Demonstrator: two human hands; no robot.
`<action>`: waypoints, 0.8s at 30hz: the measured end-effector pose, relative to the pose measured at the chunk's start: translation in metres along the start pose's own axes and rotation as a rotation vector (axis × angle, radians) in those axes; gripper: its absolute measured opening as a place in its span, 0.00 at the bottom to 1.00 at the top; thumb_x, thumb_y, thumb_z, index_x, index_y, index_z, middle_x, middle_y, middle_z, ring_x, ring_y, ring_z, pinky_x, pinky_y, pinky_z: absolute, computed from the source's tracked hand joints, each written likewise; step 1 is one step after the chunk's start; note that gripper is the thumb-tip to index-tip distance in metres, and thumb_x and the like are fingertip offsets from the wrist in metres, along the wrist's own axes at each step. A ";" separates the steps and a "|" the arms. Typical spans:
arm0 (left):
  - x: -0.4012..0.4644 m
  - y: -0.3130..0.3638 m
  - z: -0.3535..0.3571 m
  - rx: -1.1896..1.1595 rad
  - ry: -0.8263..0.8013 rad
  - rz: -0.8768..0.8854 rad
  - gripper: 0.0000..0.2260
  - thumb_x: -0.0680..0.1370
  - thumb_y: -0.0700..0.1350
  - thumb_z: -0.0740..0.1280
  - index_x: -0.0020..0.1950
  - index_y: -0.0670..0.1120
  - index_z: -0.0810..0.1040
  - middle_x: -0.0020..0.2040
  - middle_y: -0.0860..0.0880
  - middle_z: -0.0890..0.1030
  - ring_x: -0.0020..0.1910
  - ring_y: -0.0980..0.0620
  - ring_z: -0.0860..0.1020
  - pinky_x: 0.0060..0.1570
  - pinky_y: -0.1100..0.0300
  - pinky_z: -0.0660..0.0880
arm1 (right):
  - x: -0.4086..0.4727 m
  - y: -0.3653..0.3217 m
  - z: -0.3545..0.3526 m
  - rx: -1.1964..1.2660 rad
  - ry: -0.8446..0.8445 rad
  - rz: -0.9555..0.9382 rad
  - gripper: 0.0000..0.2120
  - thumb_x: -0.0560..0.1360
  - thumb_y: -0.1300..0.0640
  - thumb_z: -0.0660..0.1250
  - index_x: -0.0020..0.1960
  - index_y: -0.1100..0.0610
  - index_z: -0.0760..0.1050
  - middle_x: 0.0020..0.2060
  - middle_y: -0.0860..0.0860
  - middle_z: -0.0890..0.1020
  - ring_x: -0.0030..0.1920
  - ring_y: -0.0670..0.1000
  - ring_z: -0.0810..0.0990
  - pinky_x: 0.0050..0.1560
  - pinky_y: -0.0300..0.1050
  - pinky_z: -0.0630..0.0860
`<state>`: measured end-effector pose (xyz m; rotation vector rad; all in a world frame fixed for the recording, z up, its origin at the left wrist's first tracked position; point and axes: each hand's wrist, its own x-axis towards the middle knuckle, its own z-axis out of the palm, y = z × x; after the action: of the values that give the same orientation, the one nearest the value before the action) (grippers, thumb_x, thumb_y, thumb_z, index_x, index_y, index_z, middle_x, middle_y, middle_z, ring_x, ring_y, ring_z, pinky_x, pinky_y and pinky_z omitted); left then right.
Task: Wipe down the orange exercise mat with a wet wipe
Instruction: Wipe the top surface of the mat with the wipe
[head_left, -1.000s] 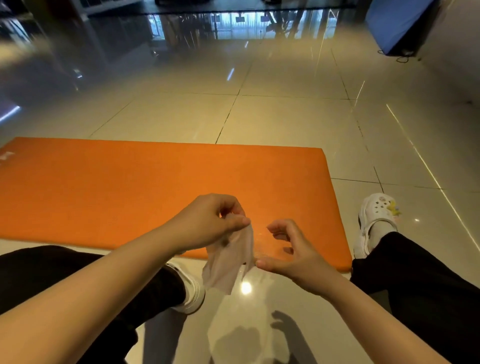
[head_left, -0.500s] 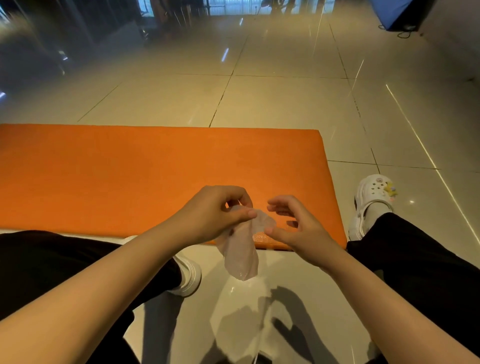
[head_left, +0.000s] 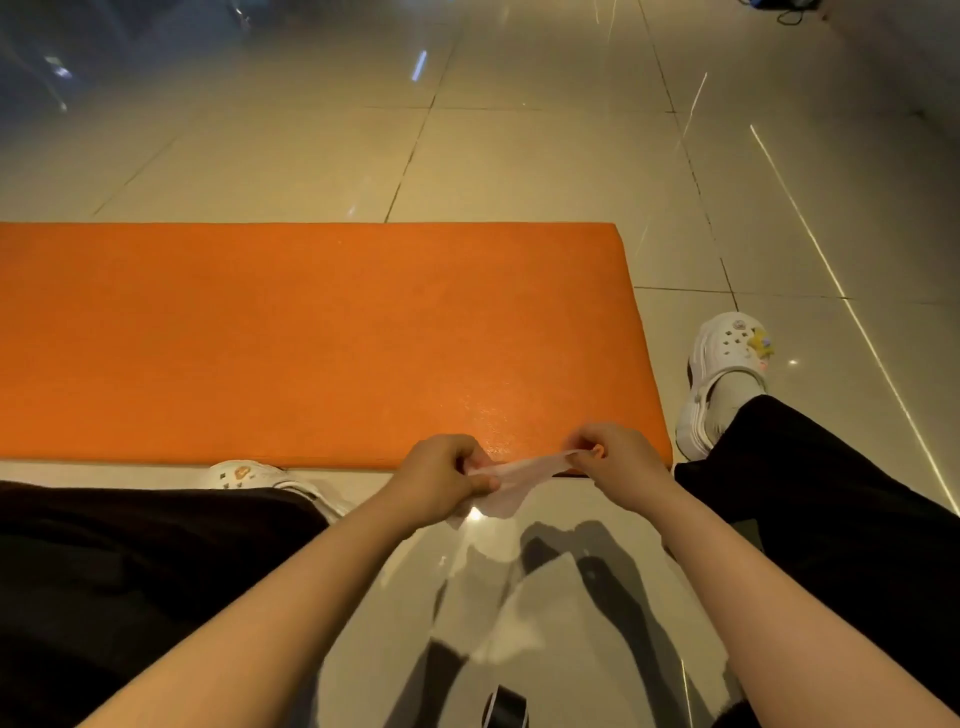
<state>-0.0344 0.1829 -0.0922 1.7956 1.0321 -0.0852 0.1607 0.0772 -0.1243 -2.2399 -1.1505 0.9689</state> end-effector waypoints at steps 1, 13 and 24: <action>0.008 -0.006 0.015 -0.115 0.000 -0.053 0.08 0.77 0.38 0.72 0.40 0.46 0.76 0.35 0.45 0.77 0.25 0.56 0.73 0.31 0.60 0.71 | 0.004 0.011 0.000 0.024 0.002 0.059 0.08 0.80 0.61 0.63 0.44 0.52 0.75 0.41 0.48 0.78 0.37 0.46 0.74 0.34 0.37 0.67; 0.136 -0.003 0.121 -0.567 -0.124 -0.198 0.09 0.80 0.36 0.66 0.43 0.48 0.78 0.38 0.49 0.78 0.41 0.51 0.76 0.43 0.61 0.73 | 0.108 0.056 -0.036 -0.014 0.343 0.294 0.14 0.79 0.65 0.58 0.57 0.57 0.81 0.60 0.54 0.79 0.61 0.55 0.76 0.58 0.43 0.70; 0.194 -0.101 0.043 0.077 0.328 -0.195 0.15 0.80 0.44 0.67 0.66 0.44 0.76 0.65 0.45 0.76 0.65 0.46 0.72 0.58 0.64 0.63 | 0.178 0.072 0.076 -0.075 0.293 0.340 0.24 0.83 0.57 0.56 0.78 0.54 0.56 0.79 0.54 0.55 0.78 0.54 0.50 0.76 0.48 0.47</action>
<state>0.0361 0.2779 -0.2818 1.8106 1.4537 0.0531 0.2134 0.1891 -0.2893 -2.5864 -0.7031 0.6907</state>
